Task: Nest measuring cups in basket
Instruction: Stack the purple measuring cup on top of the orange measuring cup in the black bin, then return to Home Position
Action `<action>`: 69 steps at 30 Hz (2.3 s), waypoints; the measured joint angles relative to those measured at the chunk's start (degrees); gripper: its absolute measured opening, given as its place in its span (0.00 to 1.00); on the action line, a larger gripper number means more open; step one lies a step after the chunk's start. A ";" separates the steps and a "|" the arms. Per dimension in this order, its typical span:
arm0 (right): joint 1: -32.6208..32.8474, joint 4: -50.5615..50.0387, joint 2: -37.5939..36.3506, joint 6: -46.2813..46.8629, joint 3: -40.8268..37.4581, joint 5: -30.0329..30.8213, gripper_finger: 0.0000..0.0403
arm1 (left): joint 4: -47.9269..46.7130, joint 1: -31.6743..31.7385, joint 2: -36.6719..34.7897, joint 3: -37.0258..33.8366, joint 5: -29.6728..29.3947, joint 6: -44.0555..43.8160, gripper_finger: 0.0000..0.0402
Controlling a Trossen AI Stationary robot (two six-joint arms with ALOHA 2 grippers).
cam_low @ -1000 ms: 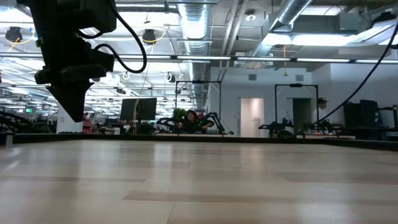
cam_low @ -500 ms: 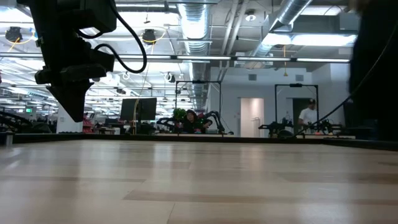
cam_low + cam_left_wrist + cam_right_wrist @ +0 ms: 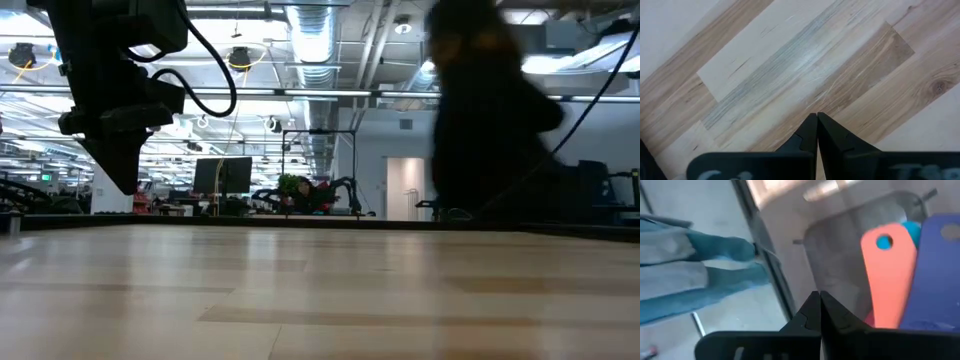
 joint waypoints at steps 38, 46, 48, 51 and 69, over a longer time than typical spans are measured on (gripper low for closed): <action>-3.78 -0.68 0.95 -3.06 0.04 -1.46 0.05 | 41.10 4.75 46.21 46.26 22.68 38.20 0.00; -3.78 -1.04 0.95 -2.73 0.04 -1.44 0.02 | 36.12 2.09 59.70 67.52 32.54 39.69 0.00; -3.74 -1.25 0.95 -2.43 0.04 -1.45 0.03 | 34.99 1.23 61.47 69.89 32.88 39.71 0.00; -3.69 -1.87 0.95 -2.43 0.04 -1.44 0.05 | 34.52 0.50 62.20 70.73 33.35 39.84 0.00; -4.87 -2.29 0.95 -4.35 -0.85 -1.09 0.05 | 36.02 0.27 62.10 70.84 33.60 38.62 0.00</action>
